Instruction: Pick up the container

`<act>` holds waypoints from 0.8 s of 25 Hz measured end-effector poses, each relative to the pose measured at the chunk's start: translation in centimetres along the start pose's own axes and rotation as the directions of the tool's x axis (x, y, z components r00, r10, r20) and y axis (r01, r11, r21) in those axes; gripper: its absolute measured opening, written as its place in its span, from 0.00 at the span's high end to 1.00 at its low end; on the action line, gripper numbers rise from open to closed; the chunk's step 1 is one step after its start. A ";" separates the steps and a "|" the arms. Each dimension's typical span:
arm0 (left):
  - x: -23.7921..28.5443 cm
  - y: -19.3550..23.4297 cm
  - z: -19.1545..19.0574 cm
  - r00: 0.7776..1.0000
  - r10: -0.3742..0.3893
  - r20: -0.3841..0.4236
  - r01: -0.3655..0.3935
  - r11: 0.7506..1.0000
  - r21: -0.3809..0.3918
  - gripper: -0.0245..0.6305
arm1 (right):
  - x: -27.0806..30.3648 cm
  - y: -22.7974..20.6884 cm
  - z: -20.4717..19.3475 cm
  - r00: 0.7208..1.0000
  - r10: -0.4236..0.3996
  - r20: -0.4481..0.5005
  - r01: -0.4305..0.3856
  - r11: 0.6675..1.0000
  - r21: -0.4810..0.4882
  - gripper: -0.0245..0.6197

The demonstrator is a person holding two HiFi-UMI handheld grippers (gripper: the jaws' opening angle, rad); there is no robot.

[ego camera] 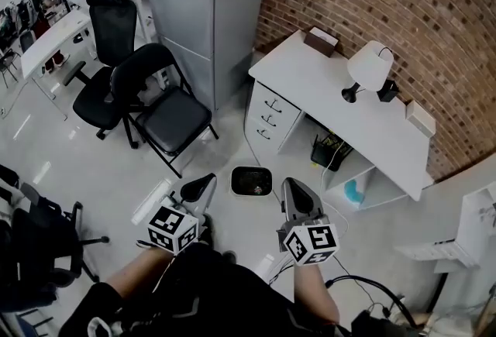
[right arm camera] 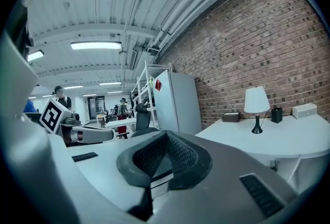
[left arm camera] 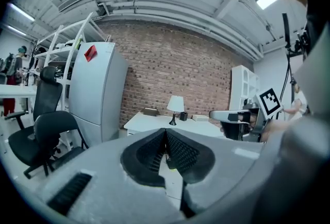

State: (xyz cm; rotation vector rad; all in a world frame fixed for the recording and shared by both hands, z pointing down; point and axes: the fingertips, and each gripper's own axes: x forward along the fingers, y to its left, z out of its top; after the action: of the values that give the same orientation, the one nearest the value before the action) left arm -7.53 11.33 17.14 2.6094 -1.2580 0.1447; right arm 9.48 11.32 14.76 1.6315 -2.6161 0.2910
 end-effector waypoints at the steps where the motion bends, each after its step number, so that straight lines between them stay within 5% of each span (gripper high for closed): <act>1: 0.5 0.7 0.2 1.000 -0.001 0.005 0.001 1.000 -0.014 0.95 | 0.8 -0.1 0.2 1.000 -0.009 0.001 0.009 1.000 0.000 0.96; 20: 9.3 11.4 2.9 0.991 -0.132 0.029 0.134 0.987 -0.090 0.95 | 13.2 -2.0 2.8 0.993 -0.114 -0.009 0.114 0.993 -0.045 0.96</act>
State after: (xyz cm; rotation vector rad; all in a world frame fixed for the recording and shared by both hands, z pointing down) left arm -10.73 -3.30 18.04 2.6123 -1.0665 0.0327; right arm 5.57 -1.74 14.05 1.7506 -2.4906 0.2345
